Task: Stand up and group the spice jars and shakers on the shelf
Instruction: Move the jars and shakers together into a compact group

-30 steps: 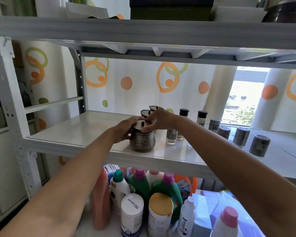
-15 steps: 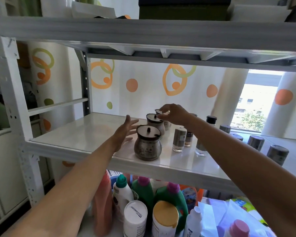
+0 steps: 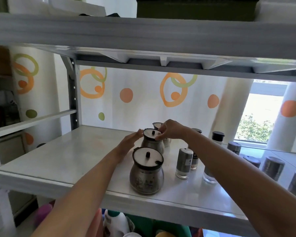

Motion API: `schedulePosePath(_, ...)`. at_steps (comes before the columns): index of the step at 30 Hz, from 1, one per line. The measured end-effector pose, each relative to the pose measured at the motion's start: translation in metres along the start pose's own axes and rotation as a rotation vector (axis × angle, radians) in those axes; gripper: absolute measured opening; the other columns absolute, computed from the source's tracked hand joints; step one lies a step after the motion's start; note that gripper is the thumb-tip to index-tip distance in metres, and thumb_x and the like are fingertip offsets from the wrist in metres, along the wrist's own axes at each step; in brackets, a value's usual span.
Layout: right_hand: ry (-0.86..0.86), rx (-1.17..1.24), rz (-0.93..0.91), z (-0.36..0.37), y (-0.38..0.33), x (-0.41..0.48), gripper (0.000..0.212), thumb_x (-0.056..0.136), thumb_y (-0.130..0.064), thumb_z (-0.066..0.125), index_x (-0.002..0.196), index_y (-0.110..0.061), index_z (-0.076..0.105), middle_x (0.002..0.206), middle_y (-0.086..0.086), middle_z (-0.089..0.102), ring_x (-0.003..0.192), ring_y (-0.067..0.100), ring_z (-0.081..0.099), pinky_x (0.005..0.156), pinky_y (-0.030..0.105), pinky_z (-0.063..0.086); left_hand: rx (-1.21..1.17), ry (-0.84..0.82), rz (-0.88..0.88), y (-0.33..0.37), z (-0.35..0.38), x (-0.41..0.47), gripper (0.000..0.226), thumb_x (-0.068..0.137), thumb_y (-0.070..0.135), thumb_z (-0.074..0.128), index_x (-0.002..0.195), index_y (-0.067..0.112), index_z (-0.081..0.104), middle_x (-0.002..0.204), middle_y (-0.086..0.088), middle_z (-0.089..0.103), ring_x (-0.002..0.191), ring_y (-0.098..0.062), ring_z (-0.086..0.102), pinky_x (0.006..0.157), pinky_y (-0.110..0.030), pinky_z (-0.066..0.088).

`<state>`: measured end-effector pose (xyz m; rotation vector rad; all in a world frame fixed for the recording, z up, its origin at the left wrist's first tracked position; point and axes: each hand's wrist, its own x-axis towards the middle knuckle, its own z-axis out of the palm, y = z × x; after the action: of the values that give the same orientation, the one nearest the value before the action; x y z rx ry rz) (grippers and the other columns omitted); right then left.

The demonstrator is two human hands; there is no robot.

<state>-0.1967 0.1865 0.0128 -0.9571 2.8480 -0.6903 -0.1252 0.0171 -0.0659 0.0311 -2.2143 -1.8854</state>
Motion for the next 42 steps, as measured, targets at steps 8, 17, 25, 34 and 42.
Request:
schedulePosePath(8,-0.032,0.009,-0.03,0.001,0.004,0.001,0.053,0.068,-0.032,0.08,0.096,0.011,0.064,0.074,0.014,0.056,0.071,0.024,0.049,0.065,0.026,0.033,-0.007,-0.058,-0.007,-0.006,0.003,0.007,0.041,0.093,0.044,0.049,0.122,0.018,0.062,0.132,-0.004,0.059,0.127,-0.019,0.05,0.113,-0.046,0.032)
schedulePosePath(17,-0.037,0.016,-0.013,0.0,-0.005,-0.016,0.056,0.063,-0.031,0.083,0.102,0.005,0.066,0.073,0.01,0.049,0.073,0.013,0.041,0.068,0.026,0.032,0.114,-0.133,-0.002,0.007,-0.002,-0.013,0.043,0.096,0.038,0.047,0.115,0.003,0.062,0.114,-0.01,0.065,0.109,-0.024,0.057,0.102,-0.035,0.039)
schedulePosePath(25,-0.124,-0.033,-0.04,-0.002,-0.017,-0.038,0.037,0.072,-0.024,0.078,0.092,0.005,0.068,0.064,0.001,0.039,0.061,0.011,0.032,0.057,0.024,0.026,0.173,-0.163,-0.108,0.018,-0.004,-0.032,0.069,0.061,0.063,0.06,0.115,0.021,0.064,0.128,-0.004,0.061,0.125,-0.025,0.051,0.114,-0.051,0.027)
schedulePosePath(34,-0.104,-0.013,0.017,-0.004,-0.02,-0.049,0.039,0.091,-0.036,0.054,0.076,-0.002,0.065,0.069,0.001,0.049,0.07,0.012,0.041,0.073,0.025,0.032,0.122,-0.154,-0.221,0.019,-0.005,-0.037,0.09,0.063,0.088,0.036,0.134,0.035,0.049,0.141,0.009,0.05,0.136,-0.017,0.038,0.117,-0.049,0.021)
schedulePosePath(42,-0.087,-0.052,0.055,-0.005,-0.025,-0.054,0.049,0.095,-0.041,0.043,0.056,-0.013,0.038,0.067,0.001,0.039,0.074,0.018,0.037,0.071,0.028,0.03,0.14,-0.162,-0.225,0.025,-0.003,-0.04,0.082,0.068,0.079,0.039,0.132,0.031,0.051,0.138,0.006,0.053,0.135,-0.019,0.041,0.117,-0.049,0.023)
